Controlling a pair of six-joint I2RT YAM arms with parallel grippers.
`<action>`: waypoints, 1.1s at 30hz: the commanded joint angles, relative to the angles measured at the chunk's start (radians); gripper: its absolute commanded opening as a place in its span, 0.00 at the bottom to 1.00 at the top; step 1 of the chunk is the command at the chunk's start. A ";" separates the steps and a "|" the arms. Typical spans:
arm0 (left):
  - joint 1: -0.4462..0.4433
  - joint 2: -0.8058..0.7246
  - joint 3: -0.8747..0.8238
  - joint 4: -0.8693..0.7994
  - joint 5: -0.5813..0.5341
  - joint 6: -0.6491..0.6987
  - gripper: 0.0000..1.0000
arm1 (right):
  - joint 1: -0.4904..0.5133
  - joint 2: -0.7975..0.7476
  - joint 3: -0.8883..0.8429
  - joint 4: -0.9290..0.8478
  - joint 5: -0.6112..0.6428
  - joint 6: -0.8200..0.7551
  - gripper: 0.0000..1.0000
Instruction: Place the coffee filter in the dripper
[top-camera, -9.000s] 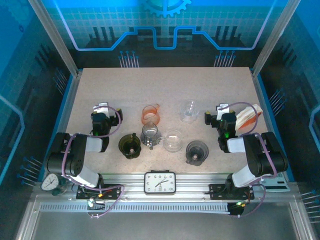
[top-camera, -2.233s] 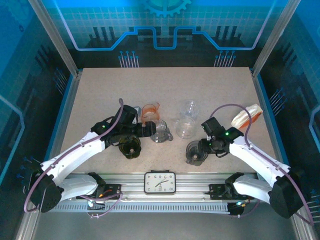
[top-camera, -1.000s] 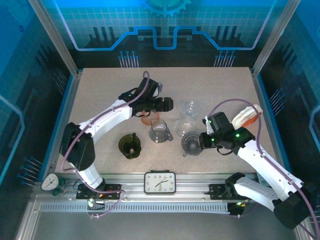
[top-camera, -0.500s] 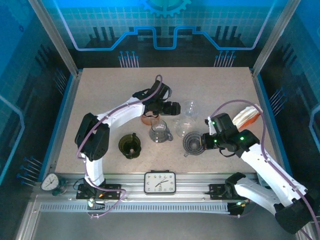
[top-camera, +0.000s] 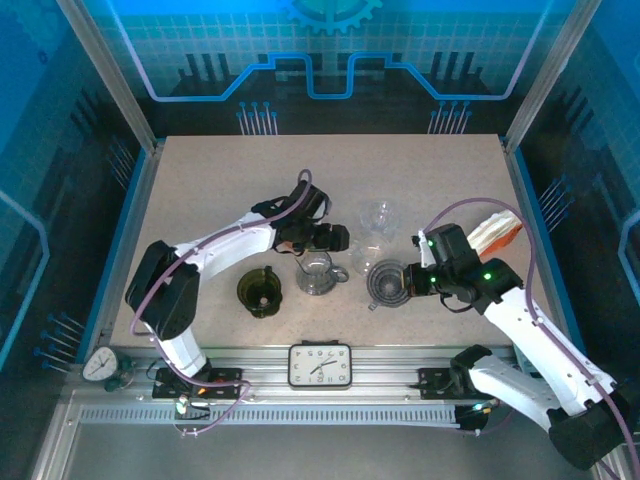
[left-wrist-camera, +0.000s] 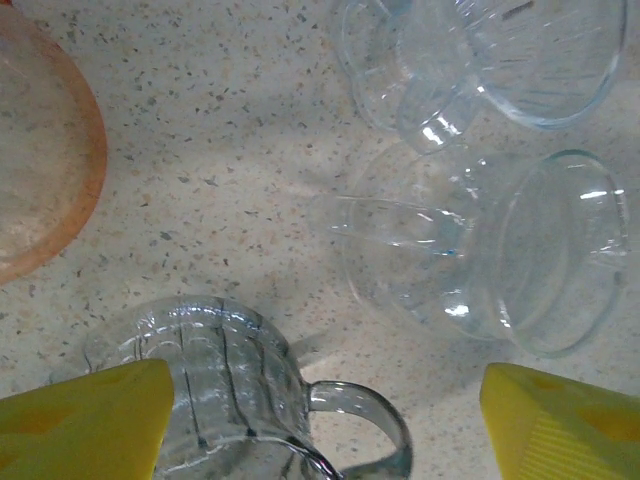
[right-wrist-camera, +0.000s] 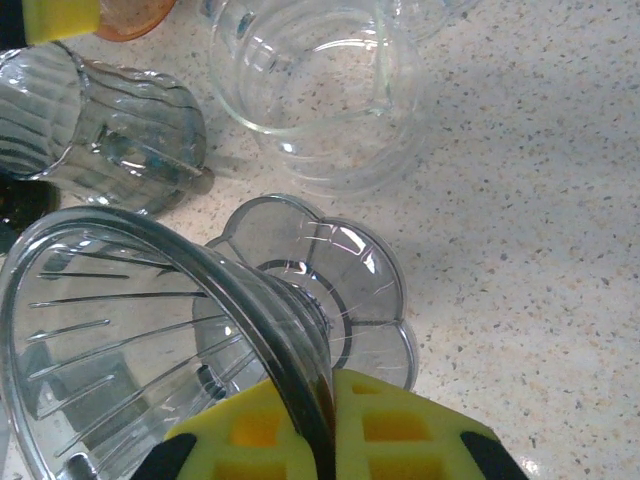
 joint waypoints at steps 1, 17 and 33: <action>-0.009 -0.082 0.002 0.038 0.045 -0.045 0.82 | -0.012 0.006 0.071 0.009 -0.064 0.008 0.00; 0.044 -0.689 -0.330 0.012 -0.310 -0.043 0.99 | 0.152 0.414 0.398 0.115 -0.213 0.077 0.00; 0.046 -0.913 -0.468 -0.009 -0.405 -0.032 0.99 | 0.205 0.764 0.644 0.045 -0.166 0.095 0.00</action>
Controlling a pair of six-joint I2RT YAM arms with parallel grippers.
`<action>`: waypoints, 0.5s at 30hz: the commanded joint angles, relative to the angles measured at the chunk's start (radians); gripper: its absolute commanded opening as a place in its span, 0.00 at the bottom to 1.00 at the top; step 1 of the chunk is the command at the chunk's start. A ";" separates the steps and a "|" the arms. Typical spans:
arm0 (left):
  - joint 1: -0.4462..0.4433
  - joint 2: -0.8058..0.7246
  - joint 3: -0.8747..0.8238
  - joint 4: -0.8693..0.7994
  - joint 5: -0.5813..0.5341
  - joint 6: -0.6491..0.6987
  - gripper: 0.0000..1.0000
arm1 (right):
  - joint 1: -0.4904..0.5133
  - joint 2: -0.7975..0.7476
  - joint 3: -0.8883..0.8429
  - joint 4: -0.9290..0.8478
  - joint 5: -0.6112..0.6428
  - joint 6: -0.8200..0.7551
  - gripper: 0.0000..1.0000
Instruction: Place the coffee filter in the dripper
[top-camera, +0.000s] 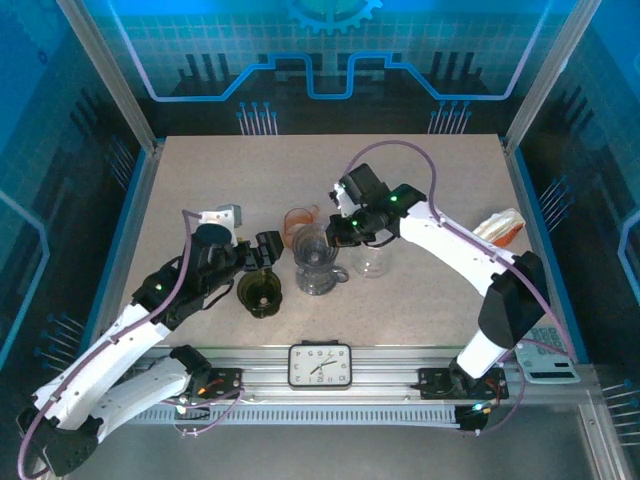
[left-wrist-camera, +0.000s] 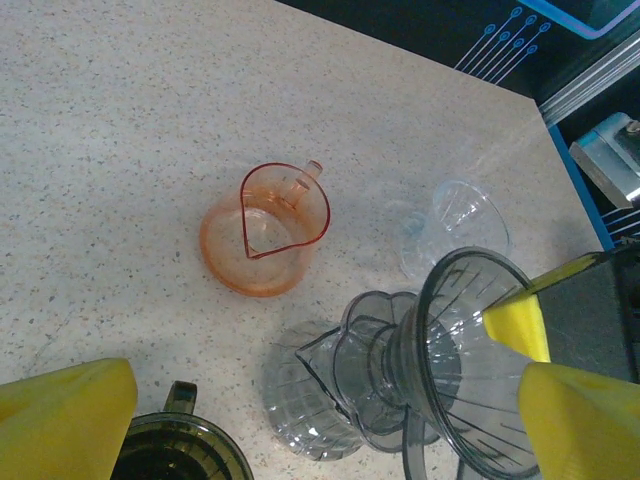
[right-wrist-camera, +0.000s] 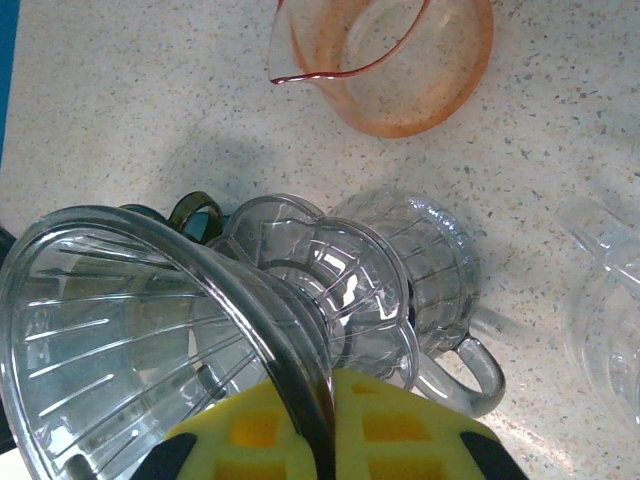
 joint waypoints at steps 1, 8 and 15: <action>0.004 -0.005 -0.015 -0.020 -0.023 0.017 0.99 | 0.011 0.021 0.041 -0.039 0.001 0.018 0.00; 0.005 -0.004 -0.020 -0.016 -0.022 0.028 0.99 | 0.012 0.055 0.042 -0.055 0.002 0.022 0.00; 0.004 -0.004 -0.022 -0.018 -0.022 0.025 0.99 | 0.014 0.063 0.038 -0.057 0.012 0.020 0.01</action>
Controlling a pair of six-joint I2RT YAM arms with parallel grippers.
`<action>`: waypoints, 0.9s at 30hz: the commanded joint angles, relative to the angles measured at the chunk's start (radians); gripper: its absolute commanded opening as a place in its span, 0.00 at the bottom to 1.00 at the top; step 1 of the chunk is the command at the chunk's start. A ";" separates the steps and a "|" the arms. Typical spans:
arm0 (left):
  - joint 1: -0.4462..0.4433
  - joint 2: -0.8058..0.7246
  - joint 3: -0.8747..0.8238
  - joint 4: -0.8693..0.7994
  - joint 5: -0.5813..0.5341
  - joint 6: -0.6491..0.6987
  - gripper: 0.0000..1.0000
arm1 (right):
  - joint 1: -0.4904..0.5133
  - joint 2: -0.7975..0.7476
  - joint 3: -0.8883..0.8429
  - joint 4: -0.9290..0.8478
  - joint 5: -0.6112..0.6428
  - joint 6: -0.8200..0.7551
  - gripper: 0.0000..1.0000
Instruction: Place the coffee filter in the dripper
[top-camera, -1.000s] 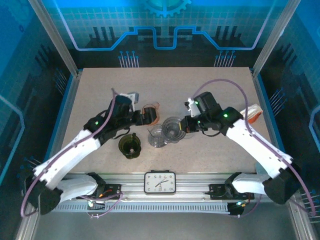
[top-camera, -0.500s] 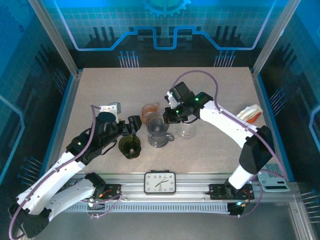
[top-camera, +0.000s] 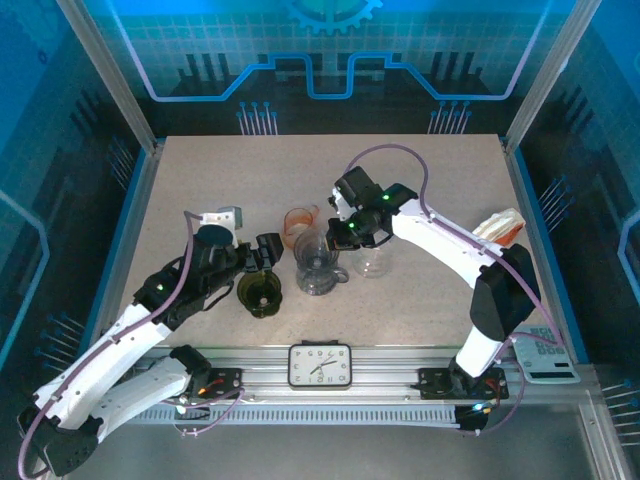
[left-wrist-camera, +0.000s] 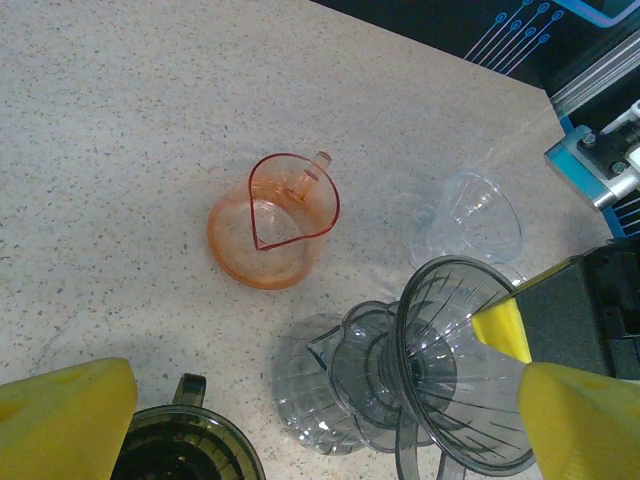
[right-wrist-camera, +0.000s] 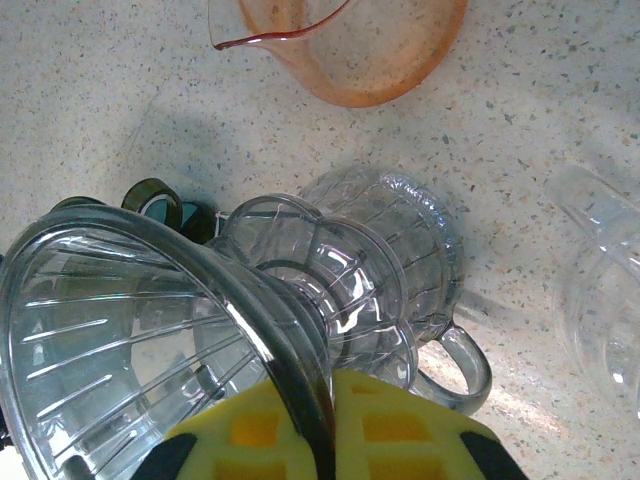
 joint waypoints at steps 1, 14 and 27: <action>0.005 -0.004 -0.010 -0.012 -0.018 0.021 0.99 | 0.014 0.014 0.029 -0.018 0.005 0.011 0.03; 0.004 0.007 -0.019 -0.007 -0.003 0.005 0.99 | 0.024 0.017 0.035 0.010 0.009 0.010 0.40; 0.004 0.026 -0.021 0.001 -0.003 -0.007 0.99 | 0.047 -0.004 0.022 0.063 -0.045 0.040 0.43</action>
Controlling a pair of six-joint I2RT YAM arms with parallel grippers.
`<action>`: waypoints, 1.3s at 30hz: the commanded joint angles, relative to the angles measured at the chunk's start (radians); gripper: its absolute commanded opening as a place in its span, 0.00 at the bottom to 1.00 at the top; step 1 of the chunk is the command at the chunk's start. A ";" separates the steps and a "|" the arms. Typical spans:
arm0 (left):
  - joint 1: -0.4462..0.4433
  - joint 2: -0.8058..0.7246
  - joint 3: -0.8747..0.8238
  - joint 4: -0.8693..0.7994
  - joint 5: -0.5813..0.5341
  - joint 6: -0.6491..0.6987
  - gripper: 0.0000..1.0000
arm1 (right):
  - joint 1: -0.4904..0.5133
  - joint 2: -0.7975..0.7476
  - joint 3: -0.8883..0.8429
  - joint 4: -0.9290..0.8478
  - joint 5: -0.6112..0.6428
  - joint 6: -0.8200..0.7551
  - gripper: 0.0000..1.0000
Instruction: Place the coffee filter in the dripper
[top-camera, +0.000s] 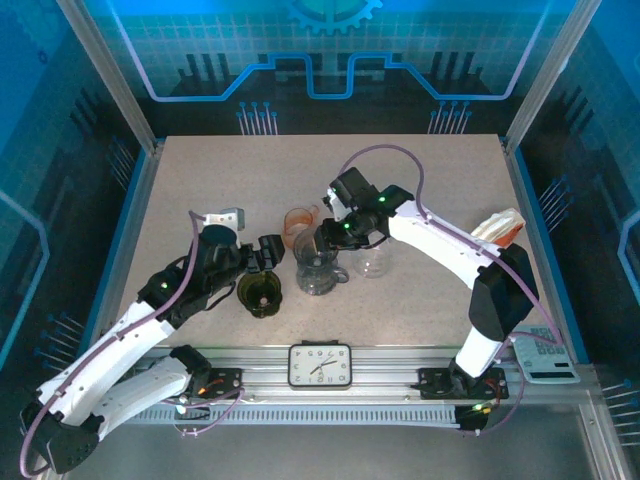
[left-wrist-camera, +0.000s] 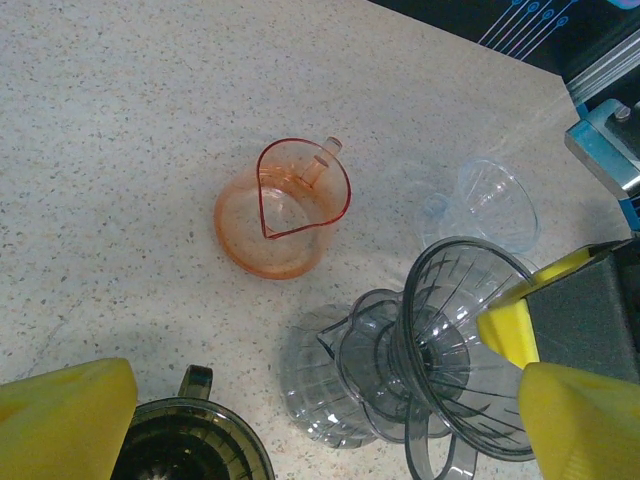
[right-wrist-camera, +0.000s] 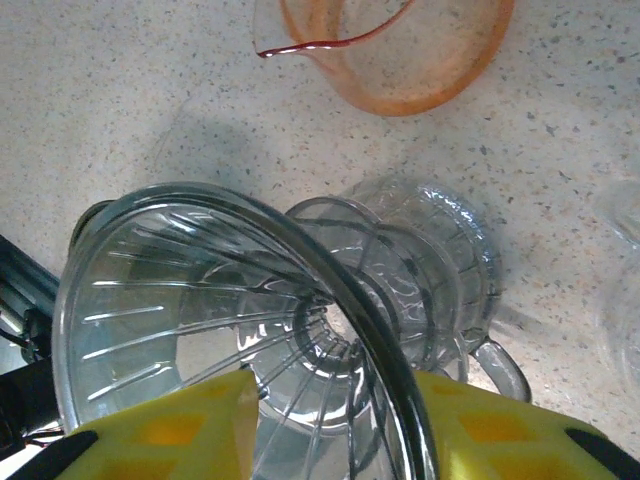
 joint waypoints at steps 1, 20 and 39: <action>0.004 0.005 -0.009 0.000 -0.003 -0.002 0.99 | 0.020 -0.007 0.018 0.023 -0.032 0.013 0.43; 0.006 0.014 -0.013 0.023 0.034 -0.018 0.99 | 0.013 -0.088 -0.032 0.043 0.058 0.002 0.67; 0.017 0.113 0.032 0.046 0.104 -0.035 0.99 | -0.351 -0.586 -0.441 0.047 0.314 0.028 0.67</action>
